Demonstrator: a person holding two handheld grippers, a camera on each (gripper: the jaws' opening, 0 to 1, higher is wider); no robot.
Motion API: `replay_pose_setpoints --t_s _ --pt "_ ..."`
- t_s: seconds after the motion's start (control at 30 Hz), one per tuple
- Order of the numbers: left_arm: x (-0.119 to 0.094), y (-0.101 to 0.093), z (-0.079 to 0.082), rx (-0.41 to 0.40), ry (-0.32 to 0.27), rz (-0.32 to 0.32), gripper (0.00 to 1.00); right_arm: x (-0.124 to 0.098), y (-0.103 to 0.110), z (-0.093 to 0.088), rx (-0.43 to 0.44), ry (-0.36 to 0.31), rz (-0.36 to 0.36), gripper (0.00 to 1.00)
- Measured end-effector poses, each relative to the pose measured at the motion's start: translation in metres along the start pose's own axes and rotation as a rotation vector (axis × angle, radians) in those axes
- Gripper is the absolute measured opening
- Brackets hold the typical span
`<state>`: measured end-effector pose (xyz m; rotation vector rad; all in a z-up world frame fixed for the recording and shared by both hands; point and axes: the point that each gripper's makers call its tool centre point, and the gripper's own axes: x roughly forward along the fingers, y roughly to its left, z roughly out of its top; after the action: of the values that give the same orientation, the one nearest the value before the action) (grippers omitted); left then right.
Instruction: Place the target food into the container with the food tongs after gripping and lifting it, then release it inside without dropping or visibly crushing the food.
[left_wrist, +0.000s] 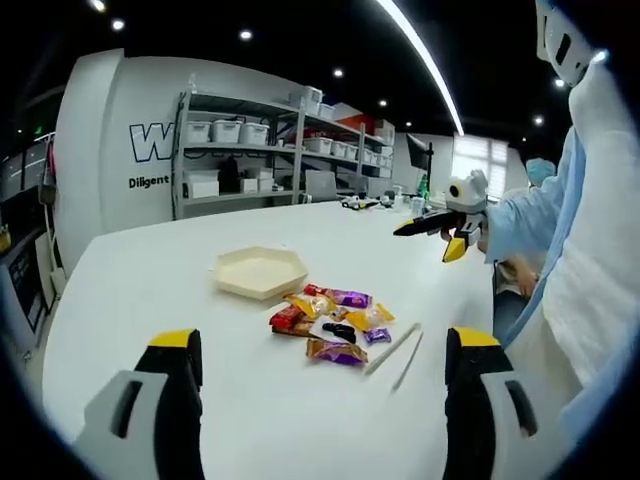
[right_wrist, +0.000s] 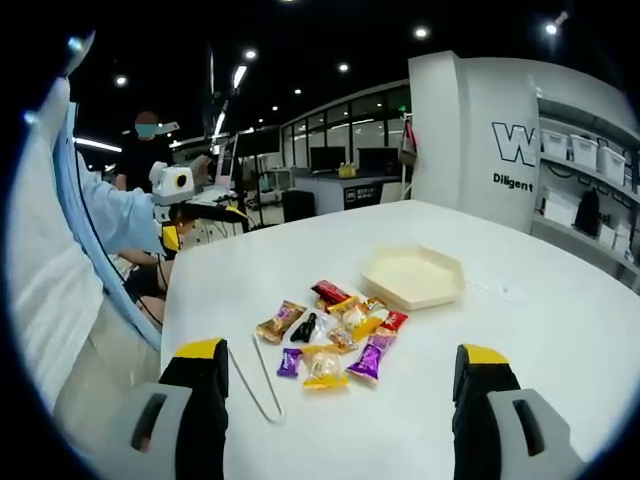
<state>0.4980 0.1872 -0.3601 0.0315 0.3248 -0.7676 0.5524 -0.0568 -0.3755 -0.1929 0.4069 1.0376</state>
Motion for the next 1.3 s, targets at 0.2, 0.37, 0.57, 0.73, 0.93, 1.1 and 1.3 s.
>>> replay_pose_setpoints --t_s 0.2,0.37,0.57,0.73,0.93,1.1,1.3 --pt "-0.002 -0.006 0.001 0.007 0.001 -0.002 0.99 0.001 0.003 0.001 -0.003 0.001 0.006 0.96" --pt "-0.003 -0.010 0.001 0.004 0.004 -0.007 0.99 0.002 0.007 0.000 -0.005 0.004 0.011 0.95" --pt "-0.003 -0.016 -0.012 0.007 0.028 -0.023 0.99 0.006 0.018 -0.008 0.001 0.015 0.030 0.95" --pt "-0.002 -0.023 -0.020 0.009 0.039 -0.035 0.99 0.007 0.025 -0.011 0.008 0.015 0.039 0.95" --pt "0.001 -0.029 -0.025 0.008 0.051 -0.055 0.99 0.006 0.027 -0.009 0.007 0.014 0.042 0.95" --pt "0.001 -0.032 -0.025 0.017 0.043 -0.078 0.97 0.005 0.027 -0.006 -0.001 0.014 0.038 0.95" --pt "0.003 -0.039 -0.031 0.033 0.046 -0.141 0.89 0.003 0.025 -0.005 -0.004 0.015 0.034 0.95"
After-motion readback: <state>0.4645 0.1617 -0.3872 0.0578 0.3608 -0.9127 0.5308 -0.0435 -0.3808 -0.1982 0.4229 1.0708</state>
